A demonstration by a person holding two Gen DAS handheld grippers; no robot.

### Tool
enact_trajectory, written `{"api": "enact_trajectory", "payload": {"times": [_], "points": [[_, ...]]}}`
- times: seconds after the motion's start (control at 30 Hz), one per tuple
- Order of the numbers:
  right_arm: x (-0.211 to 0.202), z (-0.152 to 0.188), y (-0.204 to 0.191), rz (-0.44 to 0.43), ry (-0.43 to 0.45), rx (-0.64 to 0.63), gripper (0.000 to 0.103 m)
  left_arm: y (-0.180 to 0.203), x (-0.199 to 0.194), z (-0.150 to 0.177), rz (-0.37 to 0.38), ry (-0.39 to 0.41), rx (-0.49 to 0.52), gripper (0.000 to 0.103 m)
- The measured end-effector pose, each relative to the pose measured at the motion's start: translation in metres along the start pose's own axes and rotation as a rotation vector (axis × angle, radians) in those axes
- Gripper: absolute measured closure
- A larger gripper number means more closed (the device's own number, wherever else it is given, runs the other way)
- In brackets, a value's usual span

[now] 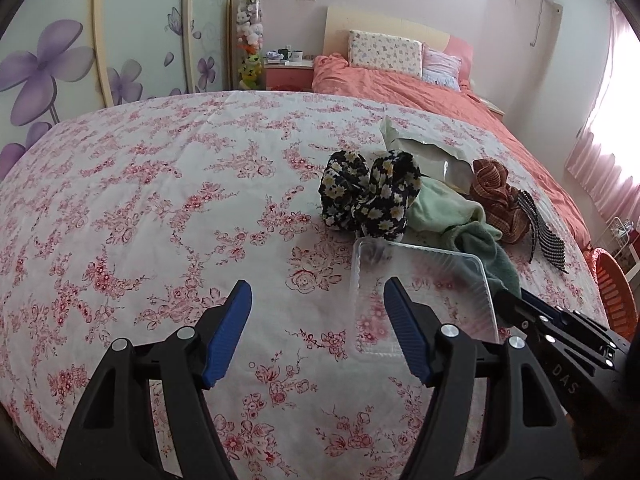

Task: Collect trash
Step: 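Grasp the grey-green cloth with the right gripper, then grasp the rim of the clear plastic tray with the left gripper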

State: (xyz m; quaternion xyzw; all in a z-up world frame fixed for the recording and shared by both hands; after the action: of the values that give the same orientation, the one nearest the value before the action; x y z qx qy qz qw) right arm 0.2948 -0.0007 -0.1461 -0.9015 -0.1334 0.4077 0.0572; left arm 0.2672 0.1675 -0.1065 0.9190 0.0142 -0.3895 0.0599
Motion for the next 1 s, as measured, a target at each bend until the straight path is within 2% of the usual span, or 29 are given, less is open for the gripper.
{"api": "enact_trajectory", "payload": {"times": [0.1,0.27,0.37,0.47,0.7,0.87,1.0], "points": [[-0.008,0.001,0.004,0.005,0.018,-0.002,0.093,0.000,0.002,0.001,0.008,-0.009,-0.008,0.035],[-0.033,0.002,0.028,0.035,0.073,0.033,0.094,0.003,0.002,0.003,0.015,-0.011,-0.004,0.037],[-0.048,0.004,0.046,0.071,0.096,0.057,0.094,0.007,0.002,0.003,0.023,-0.011,0.007,0.043],[-0.057,0.004,0.061,0.088,0.102,0.083,0.094,0.012,0.004,0.004,0.029,-0.022,0.015,0.050],[-0.066,0.011,0.082,0.110,0.109,0.115,0.094,0.019,0.015,0.012,0.019,-0.064,0.026,0.081],[-0.075,0.016,0.090,0.120,0.119,0.130,0.094,0.020,0.008,0.012,0.021,-0.046,0.014,0.091],[-0.084,0.018,0.097,0.130,0.135,0.139,0.094,0.024,-0.002,0.010,0.032,-0.024,0.010,0.095]]}}
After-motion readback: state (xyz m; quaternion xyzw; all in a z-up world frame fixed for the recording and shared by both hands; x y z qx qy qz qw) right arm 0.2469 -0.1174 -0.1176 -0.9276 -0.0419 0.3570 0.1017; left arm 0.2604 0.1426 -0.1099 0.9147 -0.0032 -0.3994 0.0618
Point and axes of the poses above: each gripper's, at about its wrist camera, not at the fingertips, and x roughly the way its jaws point, y to its right, z to its underside, the point moved 8 cm from there along x, roughly the way its jaws point, and after that the axes turned 1 degree about y, right-handed, at the moved point
